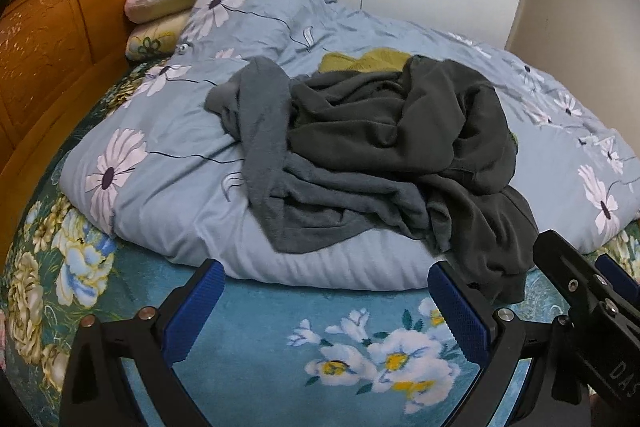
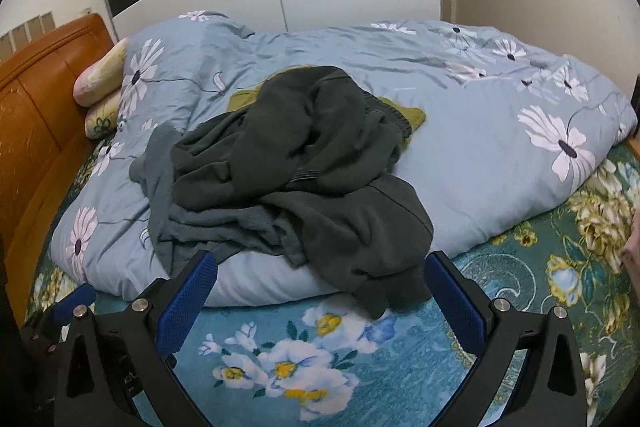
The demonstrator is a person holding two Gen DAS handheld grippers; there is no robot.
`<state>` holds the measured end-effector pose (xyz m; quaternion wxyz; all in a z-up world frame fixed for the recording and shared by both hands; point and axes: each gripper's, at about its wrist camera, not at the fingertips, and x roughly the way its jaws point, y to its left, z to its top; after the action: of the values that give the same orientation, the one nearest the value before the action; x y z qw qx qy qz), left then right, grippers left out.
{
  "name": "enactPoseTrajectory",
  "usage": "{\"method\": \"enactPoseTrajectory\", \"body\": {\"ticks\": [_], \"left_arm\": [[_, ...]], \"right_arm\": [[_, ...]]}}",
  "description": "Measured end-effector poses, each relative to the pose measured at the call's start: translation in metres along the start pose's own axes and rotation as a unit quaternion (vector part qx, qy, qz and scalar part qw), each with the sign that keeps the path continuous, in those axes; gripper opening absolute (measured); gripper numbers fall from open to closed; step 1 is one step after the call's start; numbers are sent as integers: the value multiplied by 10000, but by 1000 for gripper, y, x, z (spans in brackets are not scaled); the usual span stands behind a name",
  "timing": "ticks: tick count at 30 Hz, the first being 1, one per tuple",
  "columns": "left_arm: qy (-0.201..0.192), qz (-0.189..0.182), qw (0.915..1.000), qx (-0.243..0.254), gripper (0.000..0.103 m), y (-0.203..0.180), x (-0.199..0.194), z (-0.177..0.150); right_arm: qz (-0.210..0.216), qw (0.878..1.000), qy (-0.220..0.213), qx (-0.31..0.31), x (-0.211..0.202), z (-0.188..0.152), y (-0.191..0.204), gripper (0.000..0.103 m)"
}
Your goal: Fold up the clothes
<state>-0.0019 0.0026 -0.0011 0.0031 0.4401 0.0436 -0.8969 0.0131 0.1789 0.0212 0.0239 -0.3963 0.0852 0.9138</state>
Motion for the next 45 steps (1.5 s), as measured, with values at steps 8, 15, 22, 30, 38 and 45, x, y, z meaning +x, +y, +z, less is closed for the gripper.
{"method": "enactPoseTrajectory", "body": {"ticks": [8, 15, 22, 30, 38, 45], "left_arm": [[158, 79, 9998, 24, 103, -22, 19, 5], [351, 184, 9992, 44, 103, -39, 35, 10], [350, 306, 9987, 204, 103, -50, 48, 14], [303, 347, 9924, 1142, 103, -93, 66, 32], [-143, 79, 9689, 2471, 103, -190, 105, 75], [22, 728, 9319, 3552, 92, -251, 167, 62]], "right_arm": [[204, 9997, 57, 158, 10, 4, -21, 103], [296, 9990, 203, 254, 33, 8, -37, 103], [408, 9981, 293, 354, 49, 9, -46, 103], [1157, 9905, 271, 693, 42, 6, -82, 103], [951, 9865, 74, 1332, 2, -11, -147, 103], [687, 9821, 7, 1755, -30, -27, -194, 103]]}}
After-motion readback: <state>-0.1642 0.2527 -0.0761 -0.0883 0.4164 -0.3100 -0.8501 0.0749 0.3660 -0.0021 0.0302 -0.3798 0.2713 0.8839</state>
